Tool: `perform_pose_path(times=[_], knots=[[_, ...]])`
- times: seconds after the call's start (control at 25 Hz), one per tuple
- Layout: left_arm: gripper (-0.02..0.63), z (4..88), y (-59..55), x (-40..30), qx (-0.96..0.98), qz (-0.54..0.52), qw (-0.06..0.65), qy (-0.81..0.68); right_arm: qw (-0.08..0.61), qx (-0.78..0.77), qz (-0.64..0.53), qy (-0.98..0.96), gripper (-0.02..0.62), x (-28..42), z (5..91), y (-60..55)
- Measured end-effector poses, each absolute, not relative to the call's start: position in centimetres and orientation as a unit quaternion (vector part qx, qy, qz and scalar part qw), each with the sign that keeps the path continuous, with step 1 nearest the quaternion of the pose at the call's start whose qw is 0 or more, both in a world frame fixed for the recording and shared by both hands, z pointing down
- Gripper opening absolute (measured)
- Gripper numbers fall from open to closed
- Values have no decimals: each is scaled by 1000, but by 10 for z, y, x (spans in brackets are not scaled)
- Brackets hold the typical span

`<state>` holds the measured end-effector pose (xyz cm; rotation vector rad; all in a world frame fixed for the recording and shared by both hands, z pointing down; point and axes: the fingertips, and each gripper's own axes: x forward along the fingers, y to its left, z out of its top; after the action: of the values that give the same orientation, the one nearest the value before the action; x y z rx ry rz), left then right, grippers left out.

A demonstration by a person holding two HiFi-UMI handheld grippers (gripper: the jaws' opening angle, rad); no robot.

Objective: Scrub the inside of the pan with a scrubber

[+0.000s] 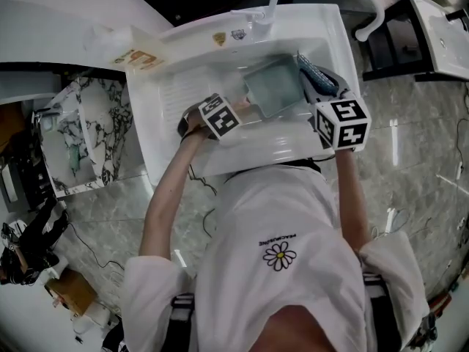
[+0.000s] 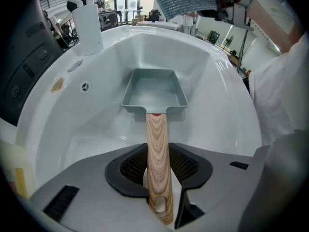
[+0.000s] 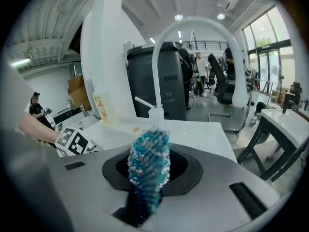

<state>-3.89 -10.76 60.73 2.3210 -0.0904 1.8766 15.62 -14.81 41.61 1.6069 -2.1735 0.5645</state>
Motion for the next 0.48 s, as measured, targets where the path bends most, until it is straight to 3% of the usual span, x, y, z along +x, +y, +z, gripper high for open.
perform_pose_path(times=[0.48], knots=[[143, 571, -98, -63, 779, 620, 75, -55, 366, 408, 404, -733, 74, 146, 581, -185]])
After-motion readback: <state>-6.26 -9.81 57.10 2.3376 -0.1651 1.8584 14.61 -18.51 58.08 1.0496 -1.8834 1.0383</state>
